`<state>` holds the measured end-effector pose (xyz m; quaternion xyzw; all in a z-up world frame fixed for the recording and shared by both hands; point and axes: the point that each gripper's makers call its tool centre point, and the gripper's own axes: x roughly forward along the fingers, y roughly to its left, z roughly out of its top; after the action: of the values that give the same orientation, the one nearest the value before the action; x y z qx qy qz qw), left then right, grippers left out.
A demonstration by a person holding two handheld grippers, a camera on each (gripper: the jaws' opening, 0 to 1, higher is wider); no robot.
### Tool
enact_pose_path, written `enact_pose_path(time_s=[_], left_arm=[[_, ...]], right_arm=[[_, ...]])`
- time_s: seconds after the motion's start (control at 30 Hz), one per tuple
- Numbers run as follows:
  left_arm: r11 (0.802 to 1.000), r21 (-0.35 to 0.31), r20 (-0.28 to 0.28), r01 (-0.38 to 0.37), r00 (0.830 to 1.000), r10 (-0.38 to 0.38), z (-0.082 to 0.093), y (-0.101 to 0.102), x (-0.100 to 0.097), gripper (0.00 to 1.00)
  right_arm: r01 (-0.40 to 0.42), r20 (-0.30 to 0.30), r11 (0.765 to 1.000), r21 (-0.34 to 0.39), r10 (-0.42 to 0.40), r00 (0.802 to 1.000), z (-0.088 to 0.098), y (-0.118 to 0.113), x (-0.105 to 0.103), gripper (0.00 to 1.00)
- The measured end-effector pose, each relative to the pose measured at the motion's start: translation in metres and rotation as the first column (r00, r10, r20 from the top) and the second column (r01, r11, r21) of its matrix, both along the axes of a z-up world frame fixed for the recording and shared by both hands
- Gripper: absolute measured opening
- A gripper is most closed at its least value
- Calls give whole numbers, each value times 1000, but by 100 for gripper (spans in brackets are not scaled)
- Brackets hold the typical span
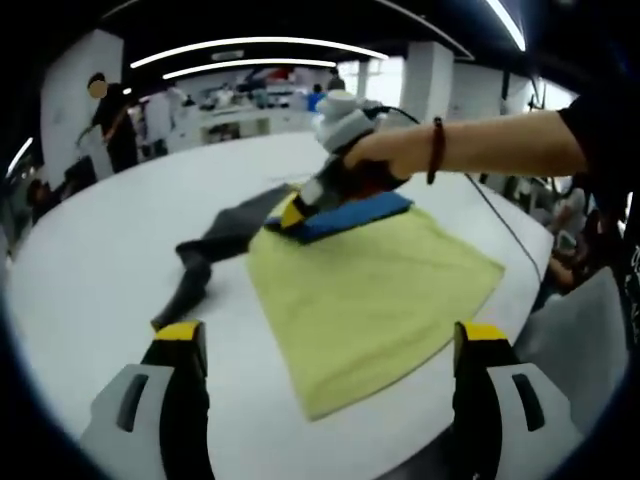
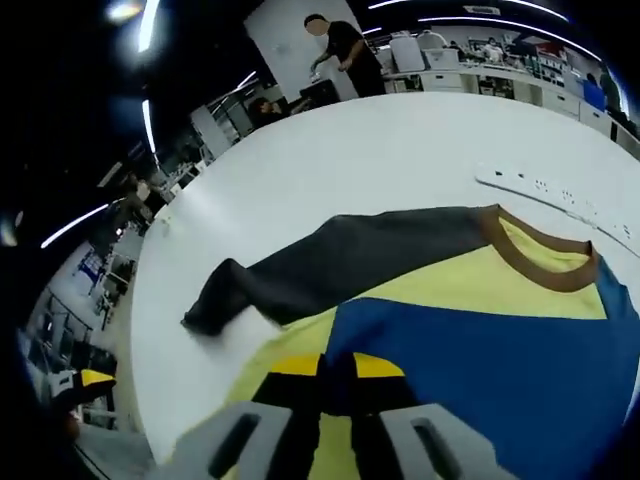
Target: Fold the garment on the visible template until the final outline fits inside the template.
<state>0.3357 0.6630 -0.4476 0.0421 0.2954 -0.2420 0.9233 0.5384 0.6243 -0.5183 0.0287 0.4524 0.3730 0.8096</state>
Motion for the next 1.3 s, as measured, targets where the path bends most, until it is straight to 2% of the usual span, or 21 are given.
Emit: enact_pose_path(time_s=[0.1, 0.2, 0.27, 0.33, 0.4, 0.53, 0.57, 0.6, 0.7, 0.73, 0.83, 1.0, 1.17, 1.3], left_arm=[[1000, -1, 0, -2, 1000, 2, 0, 0, 0, 99], [1000, 2, -1, -5, 1000, 5, 0, 0, -1, 99], [1000, 1, -1, -5, 1000, 5, 0, 0, -1, 99], [1000, 3, 1, -4, 1000, 4, 1, 0, -1, 99], [1000, 1, 3, -4, 1000, 4, 2, -1, -1, 99], [1000, 6, 0, -4, 1000, 4, 1, -1, -2, 99], [1000, 6, 0, -4, 1000, 4, 1, -1, -2, 99], [1000, 4, 1, -5, 1000, 5, 1, -1, -2, 99], [1000, 5, 6, -3, 1000, 3, 3, -3, -1, 99], [1000, 6, 7, -2, 1000, 2, 4, -3, -1, 99], [1000, 5, 16, -2, 1000, 2, 6, -4, 1, 99], [1000, 10, 20, -3, 1000, 3, 8, -3, 2, 99], [1000, 12, 25, -2, 1000, 2, 11, -5, 1, 99], [1000, 15, 27, 2, 1000, -2, 12, -7, 0, 99]], right_arm=[[3, -25, 1000, 25, -3, 1000, 2, 4, -4, 8], [-39, -55, 998, 42, 41, 998, 2, 10, -13, 9], [-50, -106, 998, 49, 55, 993, -4, 12, -21, 14], [-57, -115, 998, 36, 61, 992, -10, 10, -24, 19], [-85, -79, 996, 15, 86, 993, -11, 8, -25, 19], [-62, -48, 997, 38, 64, 997, -1, 7, -19, 22], [-57, -38, 998, 38, 58, 998, 1, 6, -17, 25], [-45, 7, 999, 30, 45, 999, 8, 2, -9, 28], [-45, 74, 999, 3, 45, 996, 17, -9, 0, 39], [-45, 82, 999, -3, 45, 996, 18, -11, 2, 43], [-30, 160, 998, -48, 37, 986, 27, -32, 15, 54], [3, 213, 996, -91, 17, 977, 36, -66, 24, 64], [70, 242, 988, -136, -36, 970, 37, -103, 30, 70], [106, 241, 984, -146, -69, 968, 37, -133, 30, 70]])
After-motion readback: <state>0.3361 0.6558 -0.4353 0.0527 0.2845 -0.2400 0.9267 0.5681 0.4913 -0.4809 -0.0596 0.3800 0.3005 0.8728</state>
